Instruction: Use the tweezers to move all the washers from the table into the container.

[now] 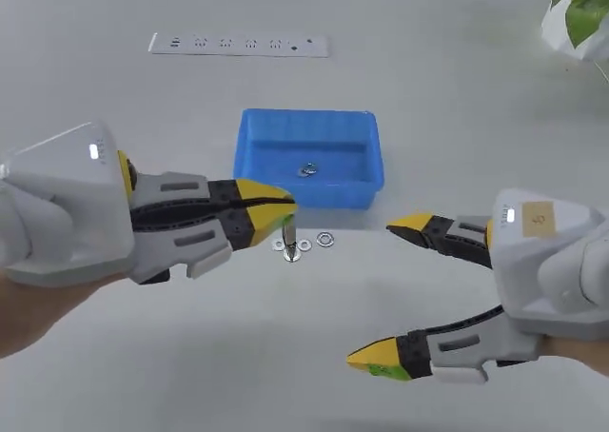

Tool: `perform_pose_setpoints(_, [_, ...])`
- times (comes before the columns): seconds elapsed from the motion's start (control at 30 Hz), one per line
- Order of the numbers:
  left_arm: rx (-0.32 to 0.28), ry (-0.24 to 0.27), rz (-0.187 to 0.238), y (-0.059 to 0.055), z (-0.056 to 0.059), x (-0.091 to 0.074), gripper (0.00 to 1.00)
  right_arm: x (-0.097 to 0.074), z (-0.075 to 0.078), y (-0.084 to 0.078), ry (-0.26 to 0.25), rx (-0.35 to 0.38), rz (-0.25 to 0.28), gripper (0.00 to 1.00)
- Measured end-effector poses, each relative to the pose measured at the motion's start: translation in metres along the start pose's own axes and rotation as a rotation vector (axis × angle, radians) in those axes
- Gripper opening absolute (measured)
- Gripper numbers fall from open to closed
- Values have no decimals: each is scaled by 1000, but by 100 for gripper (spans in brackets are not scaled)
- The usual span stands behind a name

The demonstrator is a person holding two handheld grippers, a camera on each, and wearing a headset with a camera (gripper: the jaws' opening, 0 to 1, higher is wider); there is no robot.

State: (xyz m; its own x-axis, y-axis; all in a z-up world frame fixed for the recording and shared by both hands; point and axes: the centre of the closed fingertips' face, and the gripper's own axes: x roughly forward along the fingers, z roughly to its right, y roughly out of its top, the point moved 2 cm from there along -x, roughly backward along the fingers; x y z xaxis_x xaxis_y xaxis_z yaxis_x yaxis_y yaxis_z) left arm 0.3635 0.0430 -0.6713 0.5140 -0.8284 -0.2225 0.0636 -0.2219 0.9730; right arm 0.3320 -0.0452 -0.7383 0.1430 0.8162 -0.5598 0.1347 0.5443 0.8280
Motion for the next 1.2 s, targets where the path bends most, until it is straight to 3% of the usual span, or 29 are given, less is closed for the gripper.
perform_pose_setpoints(0.67, [-25,-17,-25,-18,-7,12,4,2,-3,-4,23,51,22,82])
perform_pose_setpoints(0.7, [-31,-17,-10,-16,-7,12,4,2,-3,-3,23,54,25,82])
perform_pose_setpoints(0.87, [-35,-30,-19,-17,-6,9,4,3,-5,-3,32,65,29,81])
perform_pose_setpoints(0.97, [-37,-63,-38,-18,-4,3,5,5,-5,0,34,69,40,81])
perform_pose_setpoints(1.2, [-41,-74,-82,-18,-9,3,5,19,3,6,61,46,33,81])
